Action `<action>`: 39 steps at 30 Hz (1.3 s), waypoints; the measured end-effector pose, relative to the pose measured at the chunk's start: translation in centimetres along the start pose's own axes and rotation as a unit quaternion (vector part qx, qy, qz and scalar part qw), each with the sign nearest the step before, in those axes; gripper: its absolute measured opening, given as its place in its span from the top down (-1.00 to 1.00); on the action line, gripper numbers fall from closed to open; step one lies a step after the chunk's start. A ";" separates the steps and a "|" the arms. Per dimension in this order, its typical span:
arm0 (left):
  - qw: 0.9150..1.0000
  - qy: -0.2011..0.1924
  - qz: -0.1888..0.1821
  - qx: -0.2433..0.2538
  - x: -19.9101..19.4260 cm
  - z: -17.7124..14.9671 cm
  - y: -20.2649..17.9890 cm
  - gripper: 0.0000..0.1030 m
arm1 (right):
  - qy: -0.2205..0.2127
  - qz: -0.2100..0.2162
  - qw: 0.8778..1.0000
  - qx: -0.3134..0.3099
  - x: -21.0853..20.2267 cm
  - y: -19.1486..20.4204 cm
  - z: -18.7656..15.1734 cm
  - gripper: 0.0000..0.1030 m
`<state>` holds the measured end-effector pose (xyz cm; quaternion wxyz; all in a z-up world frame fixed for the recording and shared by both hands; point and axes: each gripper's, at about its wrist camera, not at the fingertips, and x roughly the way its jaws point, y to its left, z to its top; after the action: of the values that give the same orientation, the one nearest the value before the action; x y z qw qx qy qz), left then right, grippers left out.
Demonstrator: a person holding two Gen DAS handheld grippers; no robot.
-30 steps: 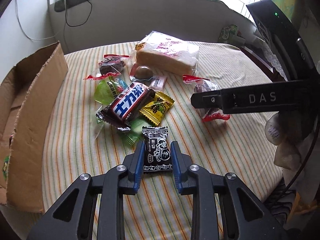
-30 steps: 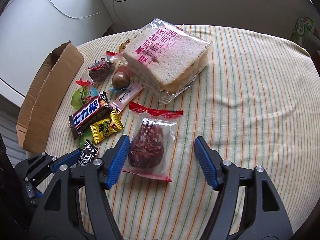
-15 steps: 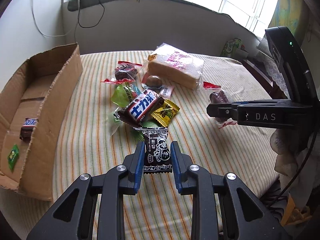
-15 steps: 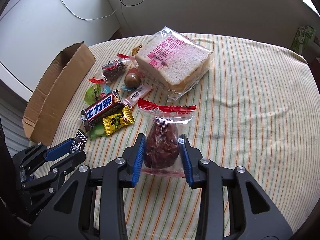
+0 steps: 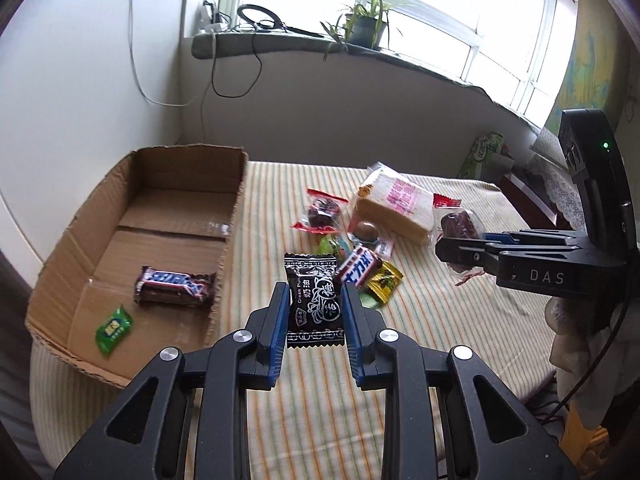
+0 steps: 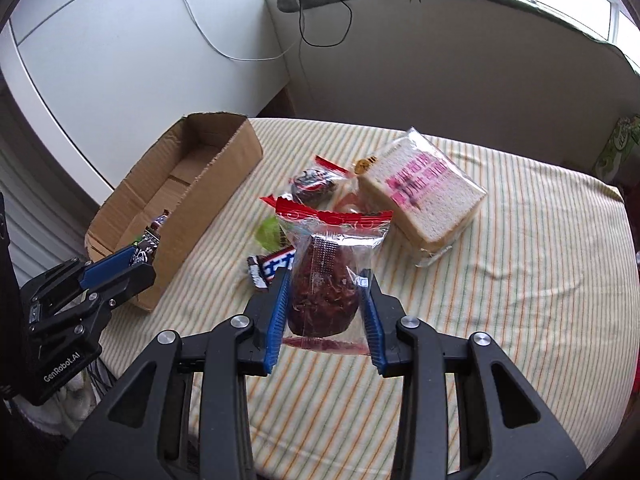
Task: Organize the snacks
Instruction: 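Carry the black-and-white candy with the left gripper while the right gripper carries the date bag to the box, then open the left gripper over the box while the right gripper releases the date bag inside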
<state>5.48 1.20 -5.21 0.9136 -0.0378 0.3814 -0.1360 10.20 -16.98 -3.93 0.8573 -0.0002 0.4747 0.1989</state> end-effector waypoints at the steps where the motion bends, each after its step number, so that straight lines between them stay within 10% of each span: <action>1: 1.000 -0.005 0.005 -0.004 -0.4 0.1 0.6 0.52 | -0.002 0.004 1.000 -0.005 0.0 0.7 0.3 0.30; 35: 0.991 -0.035 0.093 -0.085 -2.5 -0.3 12.7 0.52 | 0.018 0.073 0.990 -0.119 8.4 17.4 6.0 0.17; 39: 0.991 -0.037 0.094 -0.091 -2.6 -0.2 13.0 0.20 | 0.014 0.077 0.991 -0.112 8.3 17.3 6.3 0.02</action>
<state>6.42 14.38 -5.80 0.9285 -0.0900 0.3602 -0.0124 13.31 2.93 -3.96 0.8273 -0.0621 0.4598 0.3166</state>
